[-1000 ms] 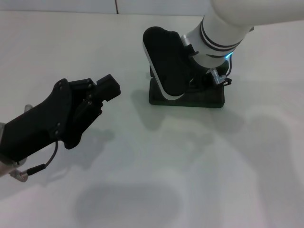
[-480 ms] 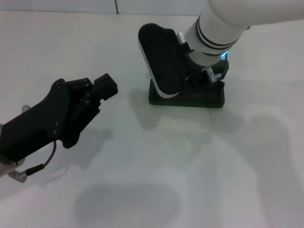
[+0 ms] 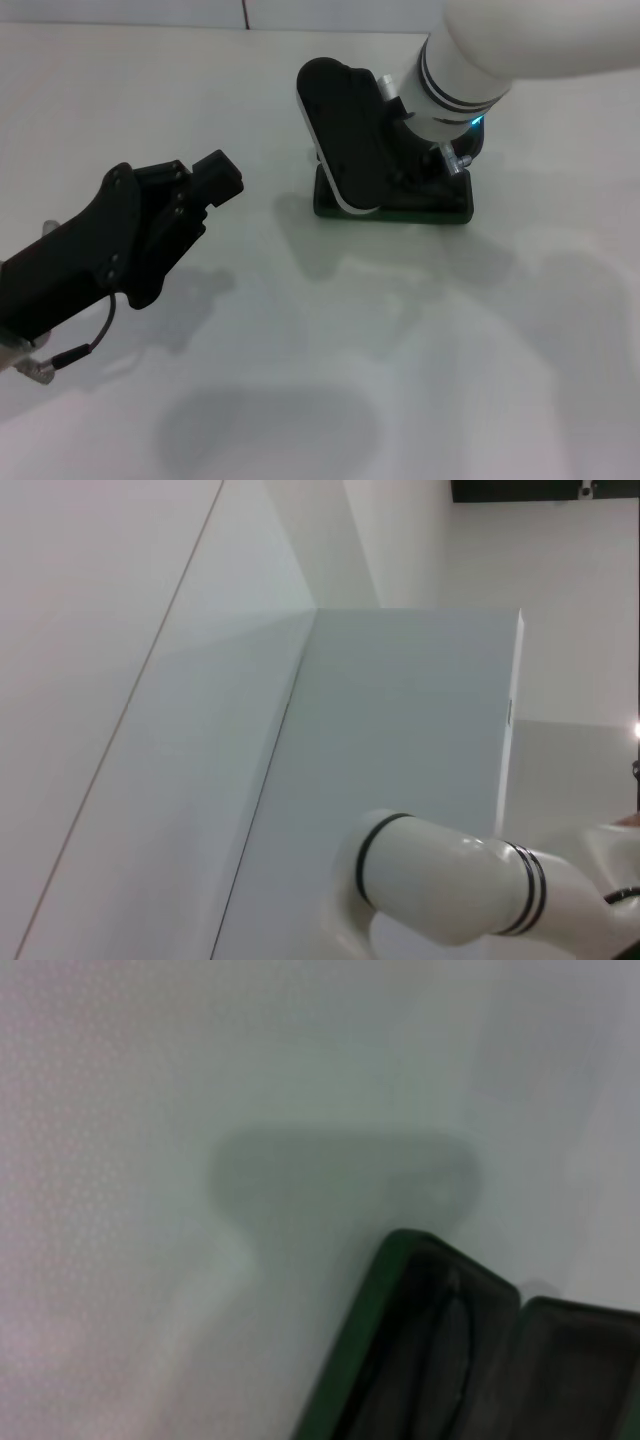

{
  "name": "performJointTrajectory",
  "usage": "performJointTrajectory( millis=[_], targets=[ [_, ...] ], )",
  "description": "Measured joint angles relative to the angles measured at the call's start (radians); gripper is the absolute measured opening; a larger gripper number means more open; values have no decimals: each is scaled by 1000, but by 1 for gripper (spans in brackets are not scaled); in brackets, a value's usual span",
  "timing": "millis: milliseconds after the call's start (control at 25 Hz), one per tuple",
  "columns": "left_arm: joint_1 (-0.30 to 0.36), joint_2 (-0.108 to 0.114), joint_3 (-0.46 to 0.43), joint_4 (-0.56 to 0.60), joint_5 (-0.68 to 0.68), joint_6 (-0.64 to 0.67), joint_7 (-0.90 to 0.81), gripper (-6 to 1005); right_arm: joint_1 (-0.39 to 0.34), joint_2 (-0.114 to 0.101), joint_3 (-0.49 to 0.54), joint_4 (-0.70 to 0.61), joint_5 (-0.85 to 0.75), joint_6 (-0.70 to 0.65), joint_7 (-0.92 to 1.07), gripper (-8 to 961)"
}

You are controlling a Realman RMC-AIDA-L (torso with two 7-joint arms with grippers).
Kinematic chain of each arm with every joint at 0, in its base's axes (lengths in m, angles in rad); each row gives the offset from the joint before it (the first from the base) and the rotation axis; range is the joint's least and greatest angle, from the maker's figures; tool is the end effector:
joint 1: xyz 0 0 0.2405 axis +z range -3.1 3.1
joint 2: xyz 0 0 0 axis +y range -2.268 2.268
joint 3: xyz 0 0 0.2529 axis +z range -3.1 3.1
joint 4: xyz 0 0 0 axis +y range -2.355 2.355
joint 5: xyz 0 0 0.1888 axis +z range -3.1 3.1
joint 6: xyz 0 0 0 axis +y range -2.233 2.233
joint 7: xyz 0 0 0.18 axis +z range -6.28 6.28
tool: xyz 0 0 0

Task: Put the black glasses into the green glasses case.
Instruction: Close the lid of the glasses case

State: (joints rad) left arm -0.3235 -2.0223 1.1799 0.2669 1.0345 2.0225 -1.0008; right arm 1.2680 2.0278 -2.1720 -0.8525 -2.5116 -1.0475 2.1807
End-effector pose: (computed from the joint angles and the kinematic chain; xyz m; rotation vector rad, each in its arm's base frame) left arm -0.2029 0.2302 0.0148 -2.3339 -0.4075 -1.7213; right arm 0.0724 0.4086 -0.1263 -2.5153 -0.8758 -1.0064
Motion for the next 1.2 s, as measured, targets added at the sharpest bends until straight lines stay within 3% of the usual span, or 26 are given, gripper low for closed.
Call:
performJointTrajectory(
  millis=[160,320,600,800,1000,1120,1200],
  targets=[
    [3,-1,-2,0,-2,3,-5,49,-128,0,85,-162,-91,-48,24,310],
    [-3,1,-3,4,-18,5,-12,49,-309,0,259,-368,-74,-93,23,311],
    [-42,21,-15,24,-64,5,-77,50,-644,-5,563,-613,214,-99,-29,314],
    [-128,66,-49,30,-63,-39,-129,54,-858,-8,734,-615,513,-105,-199,316],
    [-243,136,-55,64,-2,-248,-309,58,-1046,-8,858,-516,817,-137,-441,319],
    [-338,154,-55,105,114,-449,-409,60,-1095,-11,932,-390,996,-201,-573,320],
    [-416,155,-53,121,214,-564,-449,100,-1108,-12,1011,-282,1081,-281,-641,321]
  ],
)
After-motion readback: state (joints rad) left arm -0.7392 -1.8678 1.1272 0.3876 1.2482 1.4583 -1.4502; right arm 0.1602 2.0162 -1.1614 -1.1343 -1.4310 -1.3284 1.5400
